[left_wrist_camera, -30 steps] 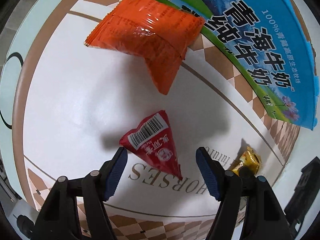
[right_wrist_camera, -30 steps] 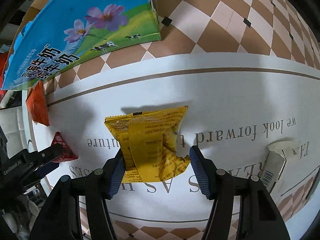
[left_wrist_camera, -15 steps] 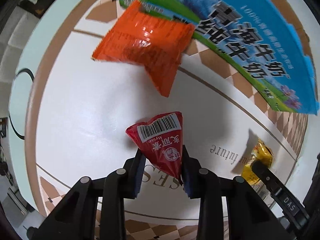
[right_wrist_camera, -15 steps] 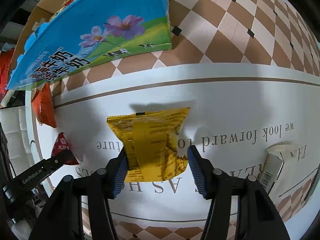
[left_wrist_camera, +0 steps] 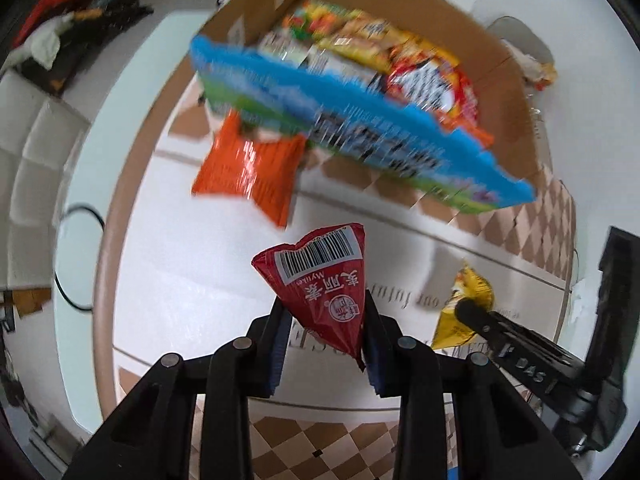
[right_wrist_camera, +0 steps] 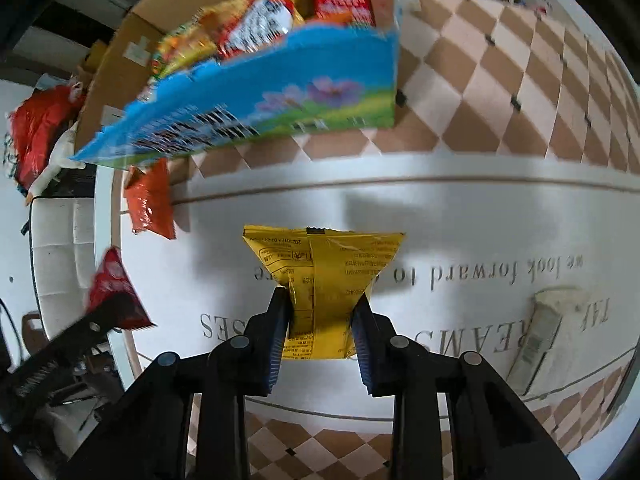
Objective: Organize snacks
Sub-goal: 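Carry both packets into the box and open both tools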
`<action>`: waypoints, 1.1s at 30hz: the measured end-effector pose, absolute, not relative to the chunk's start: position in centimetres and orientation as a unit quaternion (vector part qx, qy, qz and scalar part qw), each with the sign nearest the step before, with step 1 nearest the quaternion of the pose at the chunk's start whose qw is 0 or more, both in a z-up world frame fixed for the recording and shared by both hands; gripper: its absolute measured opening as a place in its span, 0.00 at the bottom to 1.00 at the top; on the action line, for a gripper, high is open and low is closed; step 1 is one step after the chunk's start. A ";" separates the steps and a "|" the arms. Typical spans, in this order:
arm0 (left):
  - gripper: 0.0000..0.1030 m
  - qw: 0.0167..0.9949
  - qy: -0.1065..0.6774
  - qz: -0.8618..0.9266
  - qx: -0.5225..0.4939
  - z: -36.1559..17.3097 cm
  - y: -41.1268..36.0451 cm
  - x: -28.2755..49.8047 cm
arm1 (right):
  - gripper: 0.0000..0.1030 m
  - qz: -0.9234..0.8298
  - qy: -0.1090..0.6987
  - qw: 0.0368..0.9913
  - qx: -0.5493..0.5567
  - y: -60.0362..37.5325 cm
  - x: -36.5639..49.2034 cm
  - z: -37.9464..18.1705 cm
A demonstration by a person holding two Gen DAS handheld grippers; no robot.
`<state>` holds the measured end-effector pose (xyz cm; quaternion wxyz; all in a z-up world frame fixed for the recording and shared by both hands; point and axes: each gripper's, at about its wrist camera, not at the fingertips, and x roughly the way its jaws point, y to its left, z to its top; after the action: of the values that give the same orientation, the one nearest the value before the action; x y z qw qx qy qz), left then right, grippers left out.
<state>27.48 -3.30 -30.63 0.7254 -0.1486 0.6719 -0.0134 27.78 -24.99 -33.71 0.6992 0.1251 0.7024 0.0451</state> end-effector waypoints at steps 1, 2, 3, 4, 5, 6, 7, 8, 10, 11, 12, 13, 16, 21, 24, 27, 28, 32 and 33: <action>0.29 0.729 0.668 -0.015 -0.149 -30.1 -3.3 27.6 | 0.32 0.043 0.702 0.700 0.127 -25.3 28.0 -33.5; 0.29 0.731 0.666 -0.017 -0.147 -29.8 -3.4 27.9 | 0.32 0.041 0.703 0.697 0.134 -25.9 28.1 -33.6; 0.29 0.733 0.664 -0.020 -0.145 -29.5 -3.5 28.1 | 0.32 0.039 0.703 0.695 0.148 -26.4 28.2 -33.8; 0.29 0.734 0.663 -0.023 -0.147 -29.0 -3.4 28.4 | 0.32 0.037 0.702 0.694 0.157 -26.7 28.2 -33.8; 0.29 0.735 0.661 -0.027 -0.148 -28.6 -3.6 28.6 | 0.32 0.038 0.700 0.695 0.160 -26.8 28.1 -33.6; 0.29 0.735 0.661 -0.032 -0.148 -28.4 -3.7 28.6 | 0.32 0.039 0.696 0.698 0.163 -26.7 28.0 -33.2; 0.29 0.736 0.659 -0.039 -0.148 -27.8 -4.0 28.9 | 0.32 0.041 0.693 0.700 0.168 -26.9 28.0 -32.6; 0.29 0.738 0.657 -0.046 -0.148 -27.5 -4.2 29.1 | 0.32 0.045 0.687 0.704 0.174 -27.1 28.0 -31.5; 0.29 0.745 0.649 -0.059 -0.142 -25.8 -4.5 29.8 | 0.32 0.052 0.676 0.711 0.186 -27.3 28.3 -29.8; 0.29 0.748 0.646 -0.064 -0.140 -25.1 -4.5 30.1 | 0.32 0.058 0.665 0.719 0.193 -27.5 28.7 -28.1; 0.29 0.751 0.642 -0.070 -0.138 -24.4 -4.6 30.6 | 0.32 0.061 0.657 0.726 0.196 -27.6 29.2 -26.9; 0.29 0.755 0.637 -0.076 -0.135 -23.5 -4.6 31.4 | 0.32 0.064 0.648 0.733 0.198 -27.7 29.7 -25.8; 0.29 0.766 0.625 -0.086 -0.122 -21.8 -4.8 34.0 | 0.32 0.068 0.620 0.758 0.192 -28.1 32.1 -22.0; 0.29 0.777 0.617 -0.078 -0.099 -21.0 -4.0 38.8 | 0.32 0.039 0.598 0.785 0.159 -28.3 37.3 -19.9; 0.29 0.771 0.626 -0.067 -0.095 -22.2 -3.1 41.5 | 0.32 0.020 0.603 0.785 0.141 -28.0 40.3 -21.0; 0.29 0.757 0.646 -0.057 -0.085 -24.4 -2.2 43.9 | 0.32 0.005 0.618 0.774 0.136 -27.7 42.3 -23.0; 0.29 0.749 0.655 -0.059 -0.078 -25.3 -2.2 44.5 | 0.32 0.001 0.622 0.771 0.134 -27.6 42.7 -23.7; 0.32 0.702 0.709 -0.045 -0.050 -30.0 -1.9 46.4 | 0.47 -0.008 0.660 0.743 0.111 -26.8 44.1 -27.6; 0.33 0.697 0.714 -0.046 -0.052 -30.9 -1.8 46.5 | 0.61 -0.012 0.669 0.736 0.103 -26.7 44.3 -28.5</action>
<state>46.54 -1.75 -30.92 0.6965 -0.0517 0.7142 -0.0463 44.33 -26.66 -28.52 0.7364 0.1031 0.6685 -0.0118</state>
